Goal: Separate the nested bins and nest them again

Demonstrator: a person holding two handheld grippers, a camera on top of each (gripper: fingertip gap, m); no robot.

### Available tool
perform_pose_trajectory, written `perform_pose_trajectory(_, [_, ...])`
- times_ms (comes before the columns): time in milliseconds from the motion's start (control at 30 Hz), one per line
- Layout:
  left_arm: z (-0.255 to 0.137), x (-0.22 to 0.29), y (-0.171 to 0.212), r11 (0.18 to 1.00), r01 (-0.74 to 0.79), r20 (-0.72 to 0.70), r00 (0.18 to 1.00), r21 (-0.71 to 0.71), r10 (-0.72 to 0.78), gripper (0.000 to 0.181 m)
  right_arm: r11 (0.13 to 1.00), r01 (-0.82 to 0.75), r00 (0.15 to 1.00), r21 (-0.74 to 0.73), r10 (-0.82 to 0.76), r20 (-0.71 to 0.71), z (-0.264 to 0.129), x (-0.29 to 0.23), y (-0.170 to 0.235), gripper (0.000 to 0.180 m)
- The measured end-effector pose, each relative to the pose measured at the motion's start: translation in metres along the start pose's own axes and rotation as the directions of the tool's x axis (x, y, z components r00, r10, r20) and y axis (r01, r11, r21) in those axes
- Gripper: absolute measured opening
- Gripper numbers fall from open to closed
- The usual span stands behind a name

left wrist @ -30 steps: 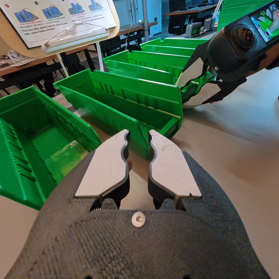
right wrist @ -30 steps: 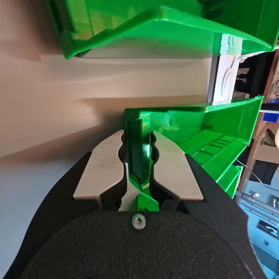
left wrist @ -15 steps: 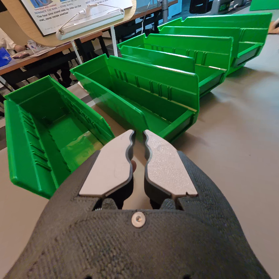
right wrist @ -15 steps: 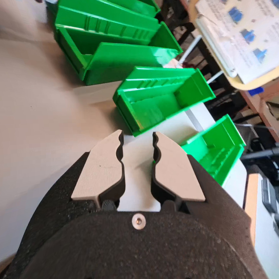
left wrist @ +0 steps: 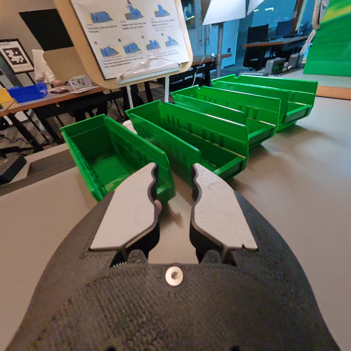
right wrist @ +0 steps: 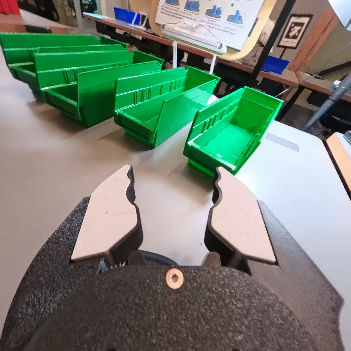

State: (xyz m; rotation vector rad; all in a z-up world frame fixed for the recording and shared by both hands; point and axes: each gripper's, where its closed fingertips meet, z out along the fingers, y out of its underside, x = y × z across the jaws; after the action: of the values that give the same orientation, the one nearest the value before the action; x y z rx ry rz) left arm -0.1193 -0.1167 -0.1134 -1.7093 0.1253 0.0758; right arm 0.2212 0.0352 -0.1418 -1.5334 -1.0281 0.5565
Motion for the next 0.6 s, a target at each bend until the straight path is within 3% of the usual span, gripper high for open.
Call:
perform_pose_trajectory(233, [-0.025,-0.024,0.023,0.992,0.120,0.033,0.992,-0.026,-0.119,0.052,0.995,-0.090,0.993,0.051,0.093,-0.067,0.001,0.016,0.002,0.082])
perform_pose_trajectory(367, [-0.016,-0.024,0.037,0.992,0.061,0.032,0.998,-0.115,-0.058,0.062,0.992,-0.105,0.990,0.073,0.111,-0.083,-0.001,0.020,0.001,0.081])
perform_pose_trajectory(600, [-0.015,-0.020,0.039,0.992,0.010,0.040,0.999,-0.123,-0.005,0.061,0.992,-0.099,0.991,0.076,0.106,-0.088,-0.002,0.020,0.001,0.080])
